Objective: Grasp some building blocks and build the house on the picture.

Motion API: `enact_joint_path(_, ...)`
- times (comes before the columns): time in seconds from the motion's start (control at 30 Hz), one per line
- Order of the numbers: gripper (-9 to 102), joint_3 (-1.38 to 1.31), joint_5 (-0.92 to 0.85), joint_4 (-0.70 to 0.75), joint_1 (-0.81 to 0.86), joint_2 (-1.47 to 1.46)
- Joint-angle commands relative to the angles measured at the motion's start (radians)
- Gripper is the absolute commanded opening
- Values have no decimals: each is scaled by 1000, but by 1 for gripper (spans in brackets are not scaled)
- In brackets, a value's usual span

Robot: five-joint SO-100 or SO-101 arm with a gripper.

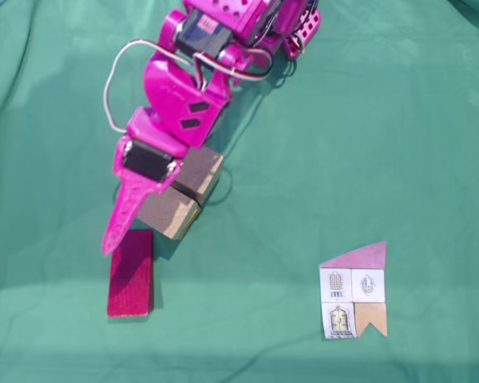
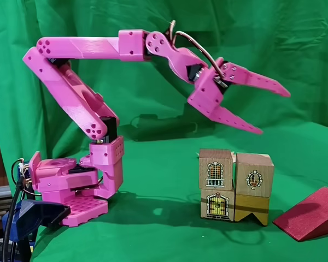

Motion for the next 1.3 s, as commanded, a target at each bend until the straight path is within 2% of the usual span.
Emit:
enact_joint_path(0.0,31,-46,-38,-63,28,-28)
enact_joint_path(0.37,31,-46,-279,-86,95,-89)
enact_joint_path(0.57,31,-77,-437,-149,123,-172)
enact_joint_path(0.83,31,-143,-558,-219,127,-299)
enact_joint_path(1.27,31,-164,-810,-222,127,-410)
